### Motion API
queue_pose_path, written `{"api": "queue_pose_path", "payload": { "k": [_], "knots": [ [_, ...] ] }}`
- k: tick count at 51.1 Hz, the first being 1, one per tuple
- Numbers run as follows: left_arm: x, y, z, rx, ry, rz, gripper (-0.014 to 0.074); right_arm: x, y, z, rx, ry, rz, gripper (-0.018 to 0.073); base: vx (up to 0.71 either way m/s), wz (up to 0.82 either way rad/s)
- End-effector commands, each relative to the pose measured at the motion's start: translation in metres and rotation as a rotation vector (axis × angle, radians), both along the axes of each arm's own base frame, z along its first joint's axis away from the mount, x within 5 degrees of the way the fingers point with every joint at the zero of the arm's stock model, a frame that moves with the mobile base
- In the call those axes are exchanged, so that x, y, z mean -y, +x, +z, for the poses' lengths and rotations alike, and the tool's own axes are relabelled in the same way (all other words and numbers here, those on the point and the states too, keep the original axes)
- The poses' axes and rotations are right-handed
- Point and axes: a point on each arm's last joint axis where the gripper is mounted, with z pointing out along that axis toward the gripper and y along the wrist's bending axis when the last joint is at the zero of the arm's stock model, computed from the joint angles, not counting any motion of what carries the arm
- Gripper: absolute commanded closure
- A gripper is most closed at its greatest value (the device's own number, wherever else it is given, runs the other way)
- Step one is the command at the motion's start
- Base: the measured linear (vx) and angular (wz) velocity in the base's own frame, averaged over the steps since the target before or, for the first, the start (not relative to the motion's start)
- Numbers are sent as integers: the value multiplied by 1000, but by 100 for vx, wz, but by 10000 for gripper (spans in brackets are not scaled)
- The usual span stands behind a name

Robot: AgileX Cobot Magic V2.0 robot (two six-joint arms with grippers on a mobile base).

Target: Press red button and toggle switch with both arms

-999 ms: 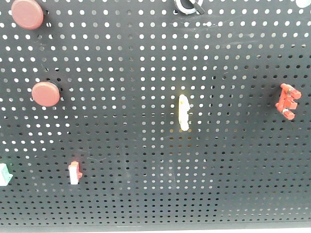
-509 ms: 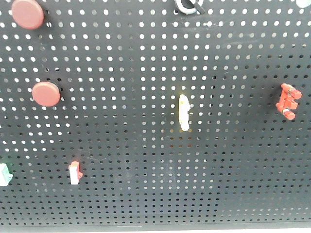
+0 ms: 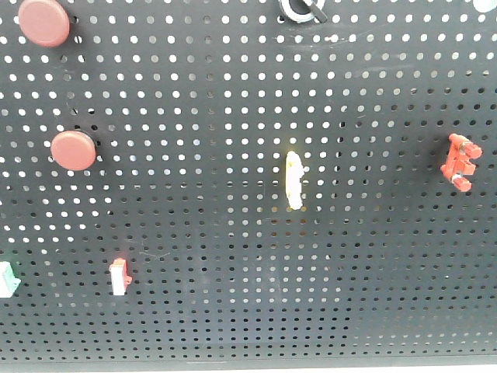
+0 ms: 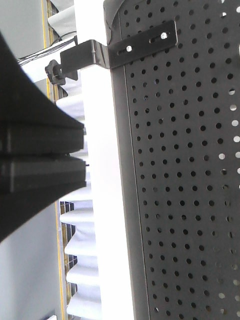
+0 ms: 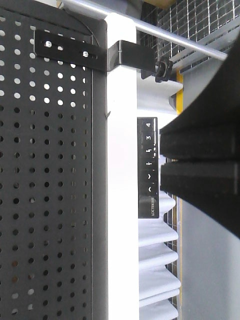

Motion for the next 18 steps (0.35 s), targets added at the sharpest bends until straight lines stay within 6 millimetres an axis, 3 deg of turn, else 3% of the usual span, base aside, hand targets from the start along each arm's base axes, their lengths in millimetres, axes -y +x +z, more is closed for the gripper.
{"api": "queue_pose_path", "payload": {
  "k": [1, 18],
  "knots": [
    [0, 1, -3, 61, -12, -1, 594, 0, 0, 4, 81, -8, 0, 563, 0, 0],
    [0, 1, -3, 61, -12, -1, 594, 0, 0, 4, 81, -8, 0, 563, 0, 0]
  ]
}}
